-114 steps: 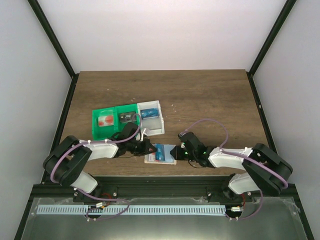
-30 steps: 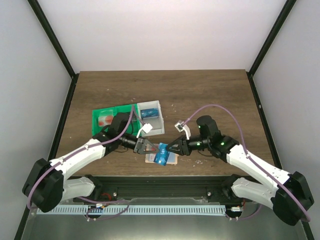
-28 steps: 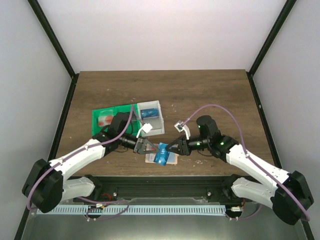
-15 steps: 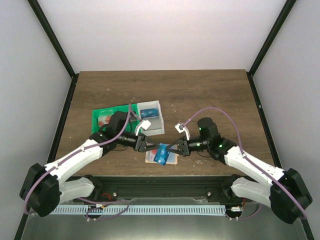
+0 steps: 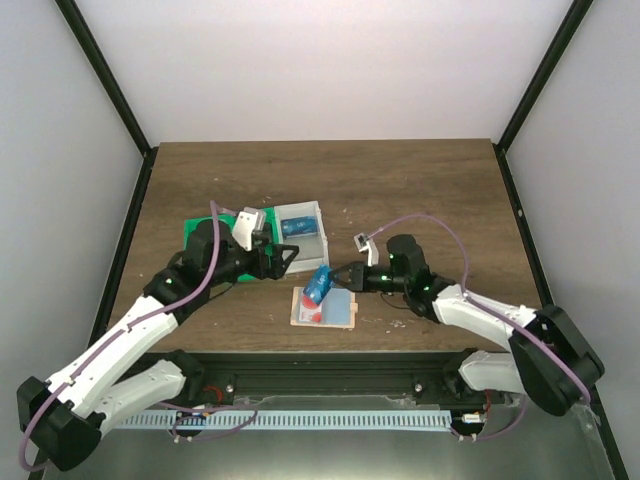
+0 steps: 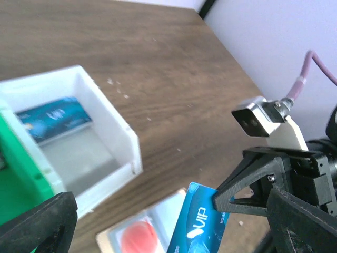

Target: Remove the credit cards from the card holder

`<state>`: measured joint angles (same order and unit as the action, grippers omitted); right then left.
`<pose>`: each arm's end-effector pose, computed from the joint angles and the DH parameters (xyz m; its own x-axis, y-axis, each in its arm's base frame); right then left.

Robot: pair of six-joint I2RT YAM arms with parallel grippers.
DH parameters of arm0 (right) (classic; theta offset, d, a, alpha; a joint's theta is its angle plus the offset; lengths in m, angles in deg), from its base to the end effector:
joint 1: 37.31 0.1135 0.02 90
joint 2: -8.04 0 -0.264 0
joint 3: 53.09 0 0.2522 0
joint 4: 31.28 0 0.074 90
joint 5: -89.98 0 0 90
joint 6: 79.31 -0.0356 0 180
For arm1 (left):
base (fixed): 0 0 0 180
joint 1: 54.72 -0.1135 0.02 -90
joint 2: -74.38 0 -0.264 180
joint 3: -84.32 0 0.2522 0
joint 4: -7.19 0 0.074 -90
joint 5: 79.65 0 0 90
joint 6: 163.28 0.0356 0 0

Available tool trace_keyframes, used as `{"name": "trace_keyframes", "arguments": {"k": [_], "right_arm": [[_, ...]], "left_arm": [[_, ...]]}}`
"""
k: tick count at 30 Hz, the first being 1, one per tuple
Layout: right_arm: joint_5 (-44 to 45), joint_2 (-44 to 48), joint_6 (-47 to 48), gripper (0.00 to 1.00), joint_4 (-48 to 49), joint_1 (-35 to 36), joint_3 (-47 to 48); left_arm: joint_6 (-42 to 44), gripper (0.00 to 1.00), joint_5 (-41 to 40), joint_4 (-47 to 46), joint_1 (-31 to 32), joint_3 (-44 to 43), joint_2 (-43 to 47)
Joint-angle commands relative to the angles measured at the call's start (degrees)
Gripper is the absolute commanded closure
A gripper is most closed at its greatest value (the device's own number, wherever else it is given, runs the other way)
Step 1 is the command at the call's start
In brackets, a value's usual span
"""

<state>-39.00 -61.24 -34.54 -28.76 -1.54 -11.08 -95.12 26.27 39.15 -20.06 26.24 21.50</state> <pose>0.1842 0.1603 0.2023 -0.8909 0.0384 -0.4526 -0.4053 0.3828 0.8302 0.1659 -0.1266 0.2981 -0.6222 -0.0048 -0.7829 0.5569 0.7002 -0.4468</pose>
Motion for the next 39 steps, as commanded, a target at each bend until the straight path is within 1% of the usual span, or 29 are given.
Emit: {"name": "trace_keyframes", "arguments": {"k": [1, 6, 11, 13, 17, 24, 27, 32, 39], "right_arm": [[10.9, -3.0, -6.1, 1.0, 6.4, -0.4, 2.9], [18.3, -7.3, -9.4, 1.0, 8.7, -0.4, 5.7], [25.5, -12.3, -10.6, 1.0, 10.8, -0.3, 9.4], [28.0, -14.8, -11.3, 1.0, 11.7, -0.2, 11.2], [32.2, -19.6, -10.7, 1.0, 12.9, 0.7, 15.3], [42.3, -26.0, -10.1, 1.0, 14.3, 3.2, 21.2], [44.0, -29.3, -11.0, 0.99, 14.6, 3.8, 23.6], [47.8, -34.2, -8.5, 1.0, 12.9, 6.2, 28.7], [51.7, -38.8, -8.2, 1.0, 14.7, 8.1, 30.8]], "left_arm": [[2.8, 0.0, -11.6, 3.4, -0.2, -1.4, 2.4], [3.3, 0.0, -13.6, 3.7, -0.2, -0.9, 4.1], [3.9, 0.0, -14.5, 3.2, -0.2, -1.1, 3.6], [4.0, 0.0, -13.6, 2.9, -0.1, -1.5, 2.9], [4.8, 0.0, -13.6, 3.2, -0.2, -1.5, 2.3], [5.4, 0.0, -14.0, 4.1, -0.1, -2.0, 1.7], [5.3, 0.0, -13.9, 4.0, -0.1, -1.8, 2.2], [5.4, 0.0, -14.5, 4.3, 0.0, -1.8, 2.9], [5.6, 0.0, -14.7, 4.1, 0.0, -1.6, 3.7]]}}
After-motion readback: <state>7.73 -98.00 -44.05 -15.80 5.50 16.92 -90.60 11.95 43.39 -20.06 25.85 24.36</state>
